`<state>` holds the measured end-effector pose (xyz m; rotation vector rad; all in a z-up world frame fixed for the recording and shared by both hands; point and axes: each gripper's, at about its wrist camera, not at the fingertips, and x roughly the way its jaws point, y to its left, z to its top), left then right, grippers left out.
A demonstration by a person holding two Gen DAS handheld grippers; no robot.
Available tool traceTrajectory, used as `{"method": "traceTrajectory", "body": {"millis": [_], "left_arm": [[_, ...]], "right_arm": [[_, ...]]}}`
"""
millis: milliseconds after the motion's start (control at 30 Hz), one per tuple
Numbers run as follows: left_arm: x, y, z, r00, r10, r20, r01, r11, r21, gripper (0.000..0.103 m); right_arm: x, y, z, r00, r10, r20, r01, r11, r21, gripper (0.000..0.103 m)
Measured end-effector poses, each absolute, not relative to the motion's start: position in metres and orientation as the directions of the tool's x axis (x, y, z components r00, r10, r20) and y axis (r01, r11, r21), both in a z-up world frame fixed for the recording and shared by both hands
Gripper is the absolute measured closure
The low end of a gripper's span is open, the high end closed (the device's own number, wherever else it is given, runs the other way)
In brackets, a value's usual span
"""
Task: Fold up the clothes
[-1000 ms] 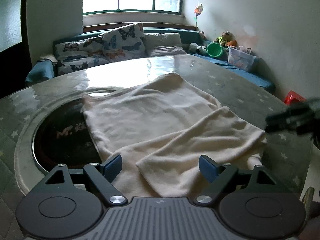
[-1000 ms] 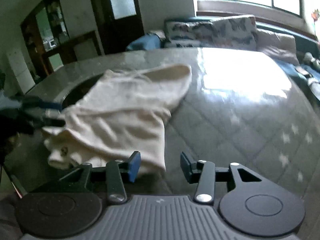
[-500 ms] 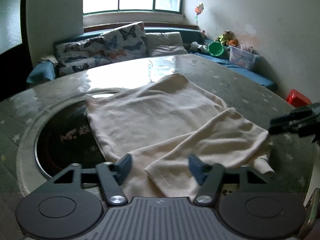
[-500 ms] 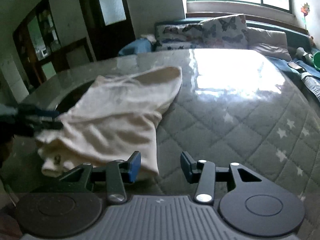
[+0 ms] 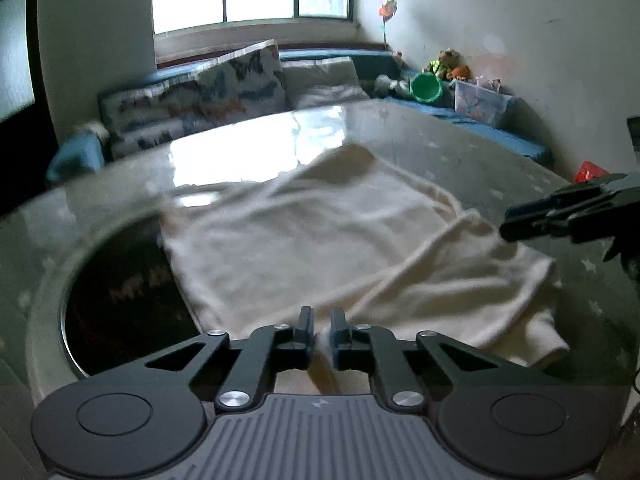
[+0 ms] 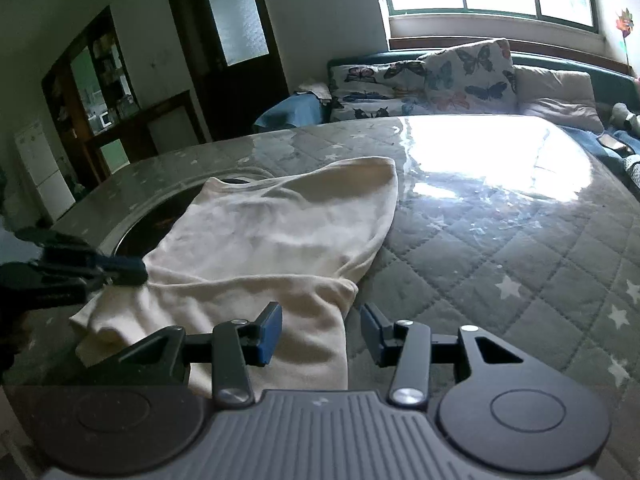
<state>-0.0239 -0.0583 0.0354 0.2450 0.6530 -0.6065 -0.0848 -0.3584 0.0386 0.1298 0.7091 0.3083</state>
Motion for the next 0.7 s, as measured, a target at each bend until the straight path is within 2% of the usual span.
{"method": "traceTrajectory", "body": {"millis": [200,300,533,567,600,633,700], "left_arm": [[-0.016,-0.065,0.044,0.670,-0.452,-0.589,0.581,0.813,0.036,0.095],[-0.013,-0.069,0.036,0.655,-0.428,-0.622,0.582,0.811,0.055,0.094],[-0.012,-0.060,0.024,0.638,-0.377,-0.672,0.549,0.834,0.054,0.086],[-0.012,-0.059,0.023,0.640,-0.374,-0.671,0.545,0.837,0.053,0.085],[-0.012,-0.059,0.023,0.643,-0.373,-0.669,0.542,0.839,0.053,0.082],[-0.013,-0.058,0.023,0.644,-0.373,-0.668,0.540,0.840,0.051,0.082],[-0.013,-0.056,0.023,0.645,-0.375,-0.666,0.537,0.842,0.046,0.078]], "right_arm": [[-0.074,-0.364,0.026,0.716,0.325,-0.618,-0.179,0.941,0.288,0.059],[-0.072,-0.369,0.019,0.707,0.342,-0.619,-0.151,0.928,0.340,0.063],[-0.064,-0.374,0.018,0.718,0.372,-0.588,-0.130,0.902,0.413,0.064],[-0.062,-0.371,0.017,0.716,0.366,-0.594,-0.132,0.907,0.400,0.068],[-0.060,-0.368,0.015,0.715,0.359,-0.600,-0.134,0.912,0.387,0.080],[-0.060,-0.365,0.014,0.720,0.339,-0.605,-0.132,0.924,0.360,0.086],[-0.063,-0.358,0.013,0.739,0.283,-0.611,-0.127,0.950,0.285,0.087]]}}
